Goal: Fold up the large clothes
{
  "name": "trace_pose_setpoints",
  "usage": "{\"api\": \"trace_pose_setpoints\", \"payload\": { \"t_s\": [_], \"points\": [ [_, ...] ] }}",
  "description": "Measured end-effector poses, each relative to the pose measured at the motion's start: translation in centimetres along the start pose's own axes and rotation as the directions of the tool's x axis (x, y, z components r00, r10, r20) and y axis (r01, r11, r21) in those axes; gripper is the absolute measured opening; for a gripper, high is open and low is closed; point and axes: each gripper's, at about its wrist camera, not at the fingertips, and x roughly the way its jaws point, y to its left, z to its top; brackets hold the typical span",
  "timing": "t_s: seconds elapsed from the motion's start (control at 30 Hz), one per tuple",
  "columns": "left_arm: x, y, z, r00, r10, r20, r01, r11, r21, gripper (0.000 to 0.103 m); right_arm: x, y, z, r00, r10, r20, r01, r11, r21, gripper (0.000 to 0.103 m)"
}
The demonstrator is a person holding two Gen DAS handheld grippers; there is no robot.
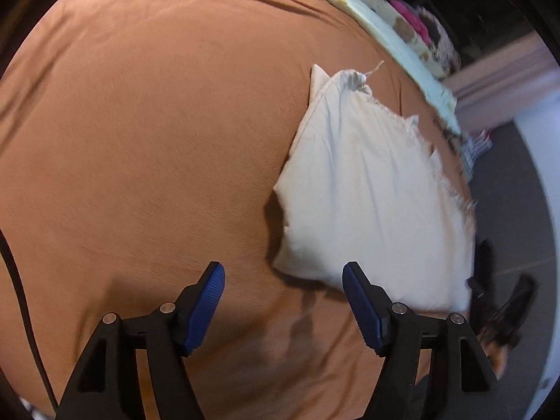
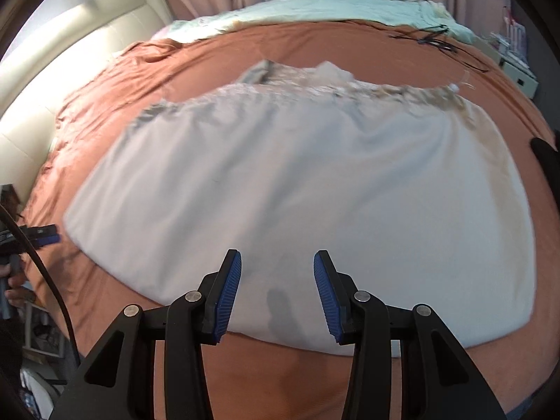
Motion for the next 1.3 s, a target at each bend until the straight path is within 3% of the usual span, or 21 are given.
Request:
{"api": "trace_pose_setpoints", "payload": {
  "t_s": [0.2,0.37,0.5,0.57,0.77,1.1,1.2,1.3],
  "points": [
    [2.6,0.9,-0.7,0.990,-0.138,-0.036,0.128,0.969,-0.211,0.071,0.9,2.4,-0.4,0.997,0.075,-0.027,-0.076,0.997,-0.033,0.041],
    [3.1,0.9,-0.6,0.978,-0.208,-0.020,0.193,0.933,-0.302,0.070,2.5,3.1,-0.6,0.995,0.070,-0.075,-0.074,0.996,-0.056,0.027],
    [3.1,0.9,-0.3,0.985,-0.171,-0.009,0.160,0.939,-0.304,0.059,5.3,2.4,-0.9,0.989,0.030,-0.146,-0.035,0.999,-0.028,0.020],
    [3.0,0.9,0.0,0.991,-0.133,-0.003,0.126,0.948,-0.293,0.046,6.4,2.2,-0.5,0.988,0.008,-0.157,-0.012,1.000,-0.024,0.018],
    [2.6,0.9,-0.3,0.996,-0.086,0.029,0.090,0.964,-0.250,0.034,8.6,2.0,2.8,0.984,-0.076,-0.160,0.074,0.997,-0.018,0.018],
    [2.1,-0.9,0.7,0.998,-0.029,0.053,0.039,0.976,-0.213,0.032,15.0,1.5,9.4,0.969,-0.193,-0.154,0.194,0.981,-0.003,0.012],
    [3.0,-0.6,1.2,0.999,-0.026,0.036,0.034,0.973,-0.226,0.036,16.8,0.2,11.1,0.966,-0.206,-0.155,0.211,0.977,0.020,0.004],
    [3.7,0.1,1.6,0.998,-0.051,0.038,0.059,0.966,-0.251,0.039,18.3,-0.6,12.5,0.961,-0.232,-0.148,0.238,0.971,0.023,0.003]
  ]
}}
